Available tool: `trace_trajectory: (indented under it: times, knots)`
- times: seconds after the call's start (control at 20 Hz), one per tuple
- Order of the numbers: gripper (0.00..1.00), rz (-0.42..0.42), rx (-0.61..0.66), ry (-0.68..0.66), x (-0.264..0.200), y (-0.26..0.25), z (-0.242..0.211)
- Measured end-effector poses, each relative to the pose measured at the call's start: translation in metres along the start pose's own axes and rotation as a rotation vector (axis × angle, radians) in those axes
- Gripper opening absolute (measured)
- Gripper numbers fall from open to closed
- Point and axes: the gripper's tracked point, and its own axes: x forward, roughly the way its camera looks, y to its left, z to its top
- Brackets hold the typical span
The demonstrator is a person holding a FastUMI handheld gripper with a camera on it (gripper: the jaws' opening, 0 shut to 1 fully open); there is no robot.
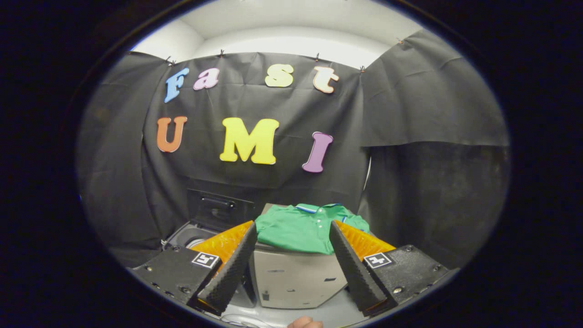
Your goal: Put the clothes into the washing machine and then close the washing machine lid.
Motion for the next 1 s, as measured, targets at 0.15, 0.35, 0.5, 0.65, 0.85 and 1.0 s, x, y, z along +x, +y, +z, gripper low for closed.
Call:
trace_trajectory:
  times: [0.15,0.35,0.5,0.65,0.85,1.0]
  knots:
    - [1.00,-0.013,0.000,0.053,0.066,-0.019,-0.007]
    - [1.00,-0.029,-0.066,0.133,0.150,-0.044,-0.027]
    - [1.00,-0.025,-0.007,0.213,0.198,-0.058,-0.048]
    - [1.00,-0.032,-0.003,0.299,0.238,-0.069,-0.077]
    - [1.00,-0.027,0.013,0.409,0.262,-0.073,-0.107]
    - [1.00,-0.018,0.018,0.454,0.269,-0.072,-0.117]
